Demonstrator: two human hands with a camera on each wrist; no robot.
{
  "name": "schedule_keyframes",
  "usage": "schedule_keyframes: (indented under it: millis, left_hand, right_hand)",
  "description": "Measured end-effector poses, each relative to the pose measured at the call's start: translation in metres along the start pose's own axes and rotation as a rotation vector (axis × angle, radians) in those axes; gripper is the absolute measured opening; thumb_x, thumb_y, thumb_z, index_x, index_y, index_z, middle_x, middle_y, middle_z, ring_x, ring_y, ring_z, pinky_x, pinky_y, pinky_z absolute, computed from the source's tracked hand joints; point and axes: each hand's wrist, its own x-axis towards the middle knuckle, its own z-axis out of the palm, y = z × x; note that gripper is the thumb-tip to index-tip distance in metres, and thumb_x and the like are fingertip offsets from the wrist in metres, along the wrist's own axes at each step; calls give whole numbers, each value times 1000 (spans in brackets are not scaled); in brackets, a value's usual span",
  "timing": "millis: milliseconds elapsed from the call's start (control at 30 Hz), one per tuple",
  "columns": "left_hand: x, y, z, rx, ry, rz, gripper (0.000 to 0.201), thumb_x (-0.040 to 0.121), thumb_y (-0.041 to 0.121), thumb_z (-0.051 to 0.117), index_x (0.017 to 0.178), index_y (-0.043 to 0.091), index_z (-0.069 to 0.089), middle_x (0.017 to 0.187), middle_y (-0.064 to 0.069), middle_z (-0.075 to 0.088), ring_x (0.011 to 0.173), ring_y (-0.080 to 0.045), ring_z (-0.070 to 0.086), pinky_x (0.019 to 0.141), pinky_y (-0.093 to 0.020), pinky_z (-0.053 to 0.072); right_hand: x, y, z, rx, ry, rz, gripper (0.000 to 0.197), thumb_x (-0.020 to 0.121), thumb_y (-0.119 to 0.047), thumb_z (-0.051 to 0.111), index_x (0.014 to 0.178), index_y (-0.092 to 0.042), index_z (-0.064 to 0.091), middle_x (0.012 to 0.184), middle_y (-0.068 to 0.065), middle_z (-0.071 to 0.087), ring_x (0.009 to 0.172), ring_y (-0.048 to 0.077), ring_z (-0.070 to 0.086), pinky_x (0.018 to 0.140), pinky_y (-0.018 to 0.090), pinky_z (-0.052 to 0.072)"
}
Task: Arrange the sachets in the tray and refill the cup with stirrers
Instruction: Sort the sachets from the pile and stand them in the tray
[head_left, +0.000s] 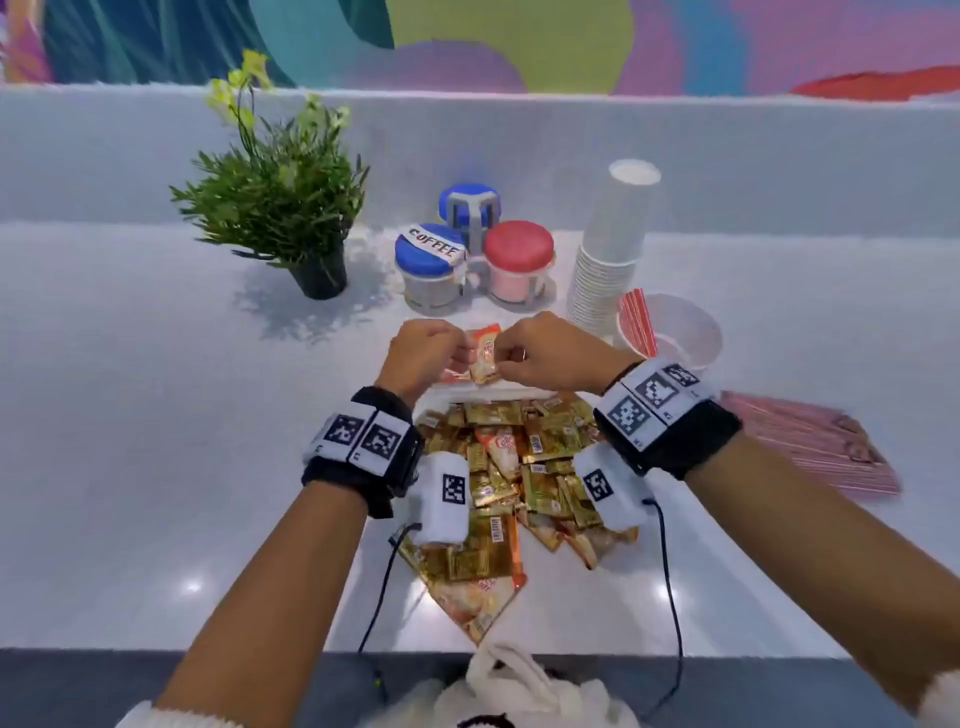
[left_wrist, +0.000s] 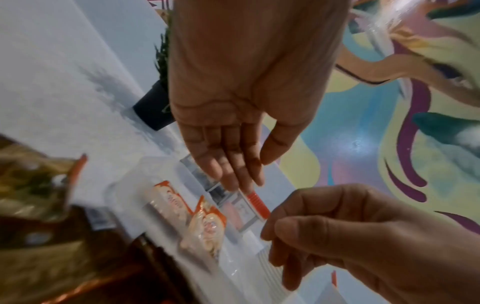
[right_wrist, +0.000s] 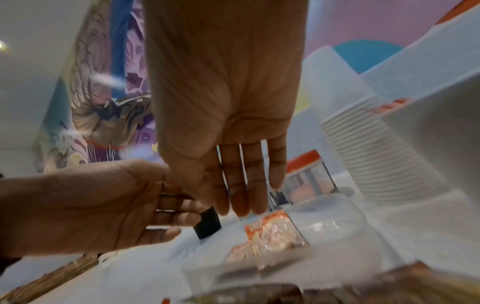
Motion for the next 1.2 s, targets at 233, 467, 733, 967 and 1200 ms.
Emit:
schedule_keyframes:
  millis: [233, 467, 733, 967, 1200]
  left_hand:
    - [9, -34, 3, 145, 85, -3, 16, 77, 35, 61, 76, 20, 68, 96, -4, 68, 99, -19, 60, 87, -31, 44]
    - [8, -45, 4, 220, 53, 12, 19, 90, 15, 55, 97, 5, 70, 96, -4, 63, 91, -15, 55, 62, -13, 47]
    - [14, -47, -1, 126, 1, 1, 20, 92, 11, 48, 88, 10, 68, 92, -3, 64, 95, -17, 57, 81, -23, 45]
    - [7, -32, -7, -79, -129, -43, 36, 97, 43, 37, 98, 17, 62, 83, 3, 65, 77, -9, 60, 69, -19, 48]
    - [9, -22, -3, -146, -166, 57, 22, 91, 14, 56, 109, 5, 64, 84, 0, 69, 69, -5, 67, 67, -19, 55]
  right_hand:
    - [-2, 3, 33, -78, -169, 71, 24, 84, -23, 61, 106, -12, 64, 108, 7, 65, 101, 22, 58, 81, 30, 44]
    - [-6, 6, 46, -154, -227, 61, 44, 79, -36, 67, 116, -14, 57, 117, 5, 58, 103, 23, 54, 77, 35, 46]
    - [-4, 5, 44, -88, -22, 12, 18, 89, -15, 50, 100, -11, 64, 102, 10, 65, 94, 28, 58, 68, 32, 40]
    - [4, 14, 16, 297, 228, 136, 16, 90, -8, 53, 97, -5, 67, 87, 3, 64, 76, 11, 50, 56, 11, 33]
    - [13, 15, 13, 638, 309, 253, 14, 90, -10, 56, 94, -2, 67, 69, -2, 59, 55, -1, 50, 53, 10, 38]
